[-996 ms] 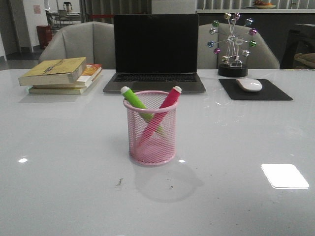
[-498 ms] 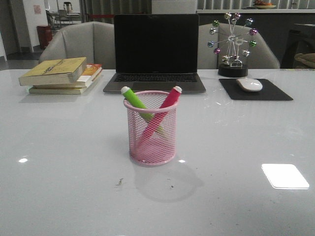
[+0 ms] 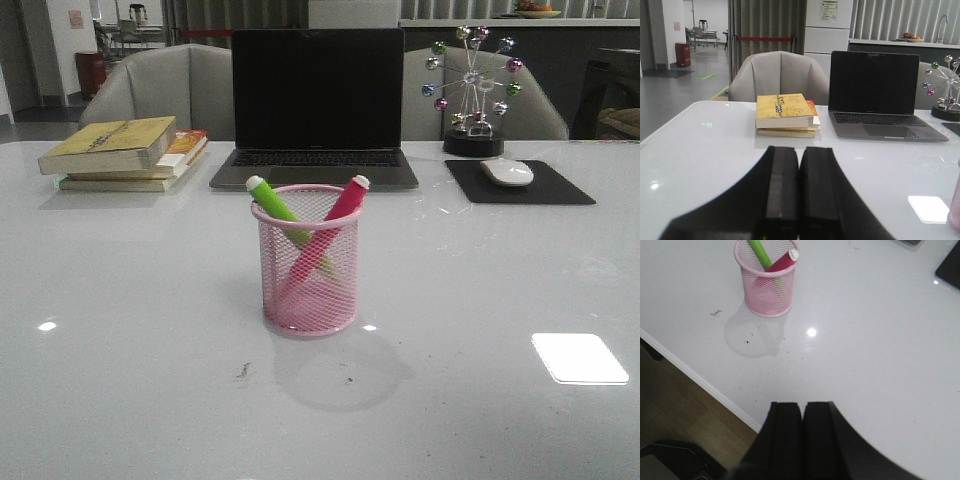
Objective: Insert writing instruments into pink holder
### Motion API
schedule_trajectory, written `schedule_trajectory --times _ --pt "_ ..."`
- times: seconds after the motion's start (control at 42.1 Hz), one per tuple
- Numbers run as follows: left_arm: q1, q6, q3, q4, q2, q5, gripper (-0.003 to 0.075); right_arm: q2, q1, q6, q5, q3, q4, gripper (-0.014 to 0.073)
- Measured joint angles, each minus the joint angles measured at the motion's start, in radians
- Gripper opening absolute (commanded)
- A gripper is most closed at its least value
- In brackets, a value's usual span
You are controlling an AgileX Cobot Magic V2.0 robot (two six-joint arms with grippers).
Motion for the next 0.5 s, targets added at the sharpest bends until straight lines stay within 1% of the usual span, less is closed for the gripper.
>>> schedule_trajectory --times 0.047,0.095,0.166,0.214,0.356,0.451,0.498 --pt "0.0 0.002 0.0 0.0 0.0 0.0 0.0093 -0.017 -0.011 0.0 -0.005 0.014 0.002 0.0029" --pt "0.0 0.002 0.0 0.0 0.0 0.0 0.0093 -0.045 -0.044 0.0 -0.021 0.038 0.007 0.0029" --pt "0.0 0.002 0.0 0.0 0.0 0.0 0.0093 -0.107 -0.122 0.0 -0.081 0.095 0.009 0.0029" --pt "0.0 0.002 0.0 0.0 0.0 0.0 0.0093 -0.172 -0.193 0.0 -0.16 0.16 0.011 0.0029" --pt "0.002 0.002 0.0 -0.001 0.0 0.0 0.0093 -0.366 -0.364 0.0 -0.399 0.363 0.025 0.0029" --pt "0.002 0.002 0.0 -0.001 0.0 0.0 0.0093 -0.496 -0.46 0.0 -0.548 0.508 0.032 0.0029" --pt "0.002 0.002 0.0 -0.001 0.0 0.0 0.0093 -0.543 -0.492 0.0 -0.603 0.563 0.039 0.0029"
